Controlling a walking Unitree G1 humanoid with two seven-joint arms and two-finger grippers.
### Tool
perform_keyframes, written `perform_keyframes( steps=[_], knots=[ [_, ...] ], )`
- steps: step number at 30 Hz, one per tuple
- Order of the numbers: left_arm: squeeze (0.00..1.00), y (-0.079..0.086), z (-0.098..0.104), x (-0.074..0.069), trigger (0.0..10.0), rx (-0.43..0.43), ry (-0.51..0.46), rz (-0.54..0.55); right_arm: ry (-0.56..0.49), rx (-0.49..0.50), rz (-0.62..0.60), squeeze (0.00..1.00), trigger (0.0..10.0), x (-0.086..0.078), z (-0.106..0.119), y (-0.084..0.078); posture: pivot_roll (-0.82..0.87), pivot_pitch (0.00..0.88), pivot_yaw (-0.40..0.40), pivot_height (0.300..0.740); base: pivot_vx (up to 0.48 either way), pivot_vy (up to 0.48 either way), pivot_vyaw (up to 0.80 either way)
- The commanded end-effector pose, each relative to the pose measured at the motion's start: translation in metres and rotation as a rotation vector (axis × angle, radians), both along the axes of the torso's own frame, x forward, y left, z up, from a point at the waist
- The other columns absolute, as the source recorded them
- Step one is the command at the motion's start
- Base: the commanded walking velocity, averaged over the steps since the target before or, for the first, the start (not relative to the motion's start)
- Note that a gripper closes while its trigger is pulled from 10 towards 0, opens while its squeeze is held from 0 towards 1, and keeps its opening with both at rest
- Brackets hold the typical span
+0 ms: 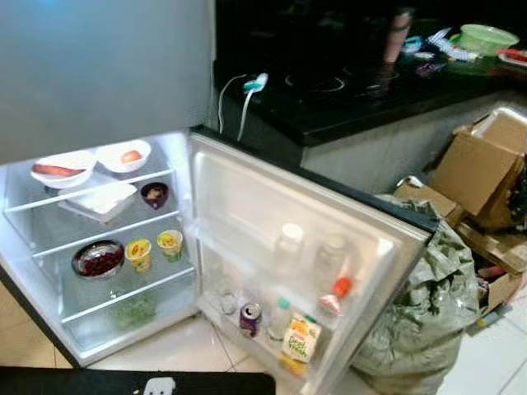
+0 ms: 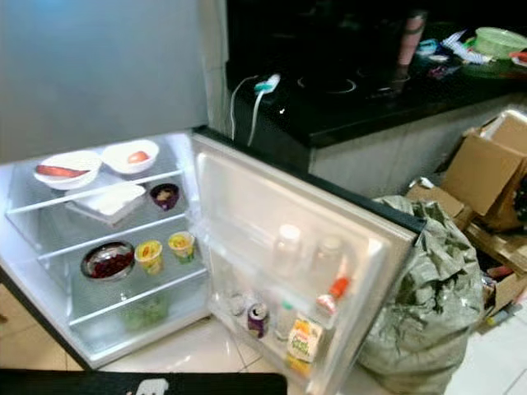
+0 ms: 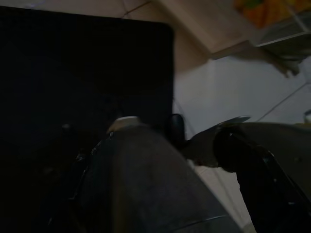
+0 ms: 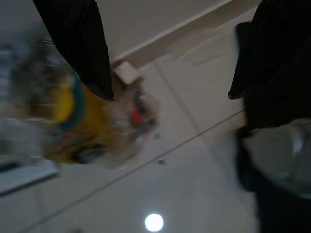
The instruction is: Restocking fridge
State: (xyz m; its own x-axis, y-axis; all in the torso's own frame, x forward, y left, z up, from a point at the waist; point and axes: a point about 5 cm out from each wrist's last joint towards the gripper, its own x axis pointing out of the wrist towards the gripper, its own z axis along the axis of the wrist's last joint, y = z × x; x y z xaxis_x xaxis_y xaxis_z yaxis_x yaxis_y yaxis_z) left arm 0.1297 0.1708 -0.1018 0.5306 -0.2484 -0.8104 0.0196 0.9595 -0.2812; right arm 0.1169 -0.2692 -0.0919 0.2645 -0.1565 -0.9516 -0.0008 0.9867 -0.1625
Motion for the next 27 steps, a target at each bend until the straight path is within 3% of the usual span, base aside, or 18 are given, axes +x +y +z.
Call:
perform_keyframes(
  steps=[1, 8, 9, 13, 15, 17, 20, 22, 23, 25, 27],
  knots=[
    [0.0, -0.005, -0.004, -0.01, 10.0, -0.013, 0.047, 0.002, -0.039, -0.007, -0.049, 0.0, 10.0, 0.005, 0.002, -0.003, -0.04, 0.0, -0.073, 0.74, 0.0, 0.0, 0.0],
    [0.0, -0.005, -0.004, -0.009, 10.0, -0.021, 0.042, 0.004, -0.236, -0.043, -0.228, 0.0, 10.0, 0.032, 0.021, -0.025, -0.04, 0.0, -0.071, 0.74, 0.0, 0.0, 0.0],
    [0.0, -0.006, -0.003, -0.009, 10.0, -0.027, 0.038, 0.003, -0.408, -0.038, -0.339, 0.0, 10.0, 0.057, 0.041, -0.044, -0.04, 0.0, -0.071, 0.74, 0.0, 0.0, 0.0],
    [0.0, -0.005, -0.003, -0.008, 10.0, -0.031, 0.036, 0.002, -0.528, -0.013, -0.419, 0.0, 10.0, 0.072, 0.056, -0.055, -0.04, 0.0, -0.071, 0.74, 0.0, 0.0, 0.0],
    [0.0, -0.005, -0.003, -0.007, 10.0, -0.037, 0.033, 0.002, -0.71, 0.101, -0.496, 0.0, 10.0, 0.096, 0.079, -0.065, -0.04, 0.0, -0.069, 0.74, 0.0, 0.0, 0.0],
    [0.0, -0.006, -0.003, -0.007, 10.0, -0.04, 0.031, 0.001, -0.877, 0.241, -0.497, 0.0, 10.0, 0.122, 0.103, -0.069, -0.04, 0.0, -0.07, 0.74, 0.0, 0.0, 0.0],
    [0.0, -0.006, -0.002, -0.006, 10.0, -0.041, 0.031, 0.001, -0.934, 0.294, -0.5, 0.0, 10.0, 0.13, 0.112, -0.069, -0.04, 0.0, -0.07, 0.74, 0.0, 0.0, 0.0],
    [0.0, -0.007, -0.002, -0.006, 10.0, -0.044, 0.029, 0.0, -1.071, 0.431, -0.505, 0.0, 10.0, 0.146, 0.132, -0.07, -0.04, 0.0, -0.073, 0.74, 0.0, 0.0, 0.0],
    [0.0, -0.007, -0.002, -0.006, 10.0, -0.044, 0.029, 0.0, -1.071, 0.431, -0.505, 0.0, 10.0, 0.146, 0.132, -0.07, -0.04, 0.0, -0.073, 0.74, 0.0, 0.0, 0.0],
    [0.0, -0.008, -0.002, -0.006, 10.0, -0.048, 0.029, -0.002, -1.165, 0.548, -0.456, 0.0, 10.0, 0.158, 0.148, -0.068, -0.04, 0.0, -0.073, 0.74, 0.0, 0.0, 0.0],
    [0.0, -0.008, -0.002, -0.006, 10.0, -0.05, 0.029, -0.003, -1.193, 0.598, -0.427, 0.0, 10.0, 0.161, 0.153, -0.066, -0.04, 0.0, -0.077, 0.74, 0.0, 0.0, 0.0]
  ],
)
